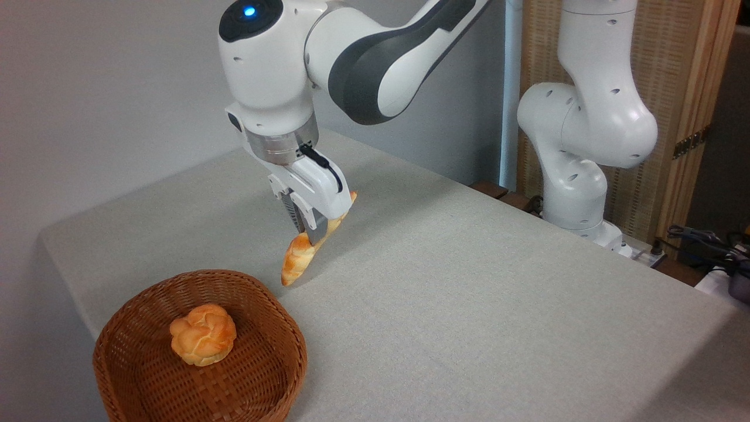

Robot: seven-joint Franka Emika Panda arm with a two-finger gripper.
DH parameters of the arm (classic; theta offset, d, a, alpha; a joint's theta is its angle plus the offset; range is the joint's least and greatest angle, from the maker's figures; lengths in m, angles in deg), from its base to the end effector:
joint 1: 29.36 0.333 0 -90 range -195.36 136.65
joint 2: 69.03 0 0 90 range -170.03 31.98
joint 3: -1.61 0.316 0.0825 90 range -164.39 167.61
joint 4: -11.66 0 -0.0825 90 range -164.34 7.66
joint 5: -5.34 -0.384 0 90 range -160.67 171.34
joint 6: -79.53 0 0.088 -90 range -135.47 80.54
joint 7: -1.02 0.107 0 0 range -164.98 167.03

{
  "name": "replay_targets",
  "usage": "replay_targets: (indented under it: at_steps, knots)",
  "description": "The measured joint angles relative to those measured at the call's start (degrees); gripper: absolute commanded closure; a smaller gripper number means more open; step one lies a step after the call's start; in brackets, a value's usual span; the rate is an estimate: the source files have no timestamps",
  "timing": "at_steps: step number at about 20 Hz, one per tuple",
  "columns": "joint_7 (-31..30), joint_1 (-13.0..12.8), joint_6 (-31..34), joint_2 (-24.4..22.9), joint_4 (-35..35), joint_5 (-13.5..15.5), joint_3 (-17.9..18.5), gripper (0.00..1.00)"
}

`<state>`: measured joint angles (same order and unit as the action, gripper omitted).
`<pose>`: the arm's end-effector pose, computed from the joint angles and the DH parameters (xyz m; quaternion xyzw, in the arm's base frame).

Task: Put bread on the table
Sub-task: 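Carry the roll away from the basket and lower it onto the table, then open the gripper to release the roll on the table, then raise the open gripper up away from the roll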

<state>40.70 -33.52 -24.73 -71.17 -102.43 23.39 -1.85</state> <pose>0.5239 -0.0960 0.4707 0.9224 -0.3506 -0.0228 0.1605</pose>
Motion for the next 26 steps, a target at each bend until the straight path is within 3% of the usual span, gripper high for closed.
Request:
replay_targets:
  at_steps: [11, 15, 20, 23, 26]
  knots:
    - [0.14, -0.08, -0.23, 0.39, -0.08, -1.44, -0.03, 0.0]
    - [2.94, -0.22, -0.24, 0.48, 0.01, -6.78, -0.19, 0.0]
    - [3.37, -0.18, -0.04, -0.36, 3.14, -8.31, -0.26, 0.0]
    - [3.37, -0.04, 4.23, -1.54, 7.98, -8.52, 1.62, 0.0]
    - [3.38, 0.29, 8.02, -2.07, 13.29, -12.67, 3.14, 0.0]
